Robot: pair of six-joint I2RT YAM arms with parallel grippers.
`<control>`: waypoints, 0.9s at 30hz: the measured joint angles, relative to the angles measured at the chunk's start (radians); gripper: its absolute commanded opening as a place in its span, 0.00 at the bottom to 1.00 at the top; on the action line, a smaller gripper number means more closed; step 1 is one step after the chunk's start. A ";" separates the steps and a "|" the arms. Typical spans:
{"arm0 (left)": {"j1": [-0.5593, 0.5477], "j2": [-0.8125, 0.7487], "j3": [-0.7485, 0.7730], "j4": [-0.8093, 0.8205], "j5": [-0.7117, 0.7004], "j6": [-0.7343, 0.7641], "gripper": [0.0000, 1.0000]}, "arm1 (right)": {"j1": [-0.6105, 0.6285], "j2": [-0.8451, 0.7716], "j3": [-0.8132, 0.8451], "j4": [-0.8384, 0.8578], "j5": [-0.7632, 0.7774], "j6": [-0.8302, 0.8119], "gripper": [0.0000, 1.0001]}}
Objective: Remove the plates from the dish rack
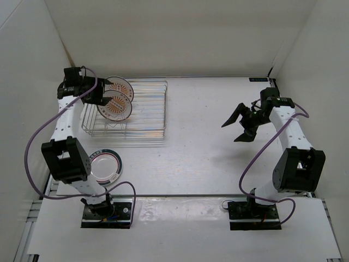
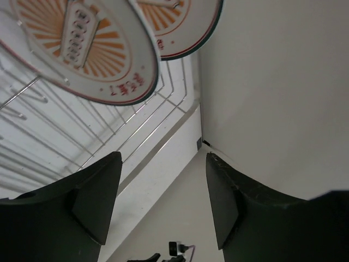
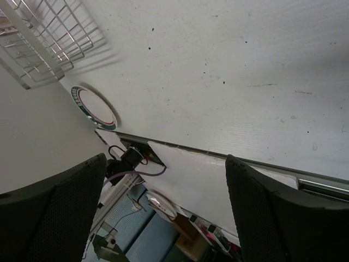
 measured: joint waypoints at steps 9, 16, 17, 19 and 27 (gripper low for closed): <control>0.084 0.203 0.193 0.018 0.068 0.022 0.76 | 0.000 -0.001 0.001 0.000 0.006 -0.001 0.90; 0.085 0.369 0.282 -0.014 0.148 0.040 0.77 | 0.000 -0.001 0.007 0.000 0.019 -0.003 0.90; 0.086 0.385 0.288 -0.023 0.161 0.042 0.75 | 0.000 -0.001 0.007 0.000 0.020 -0.003 0.90; 0.086 0.419 0.314 -0.048 0.181 0.047 0.71 | 0.000 -0.001 0.007 0.000 0.020 -0.003 0.90; 0.100 0.463 0.350 -0.085 0.244 0.068 0.47 | -0.006 -0.001 0.010 0.000 0.024 -0.004 0.90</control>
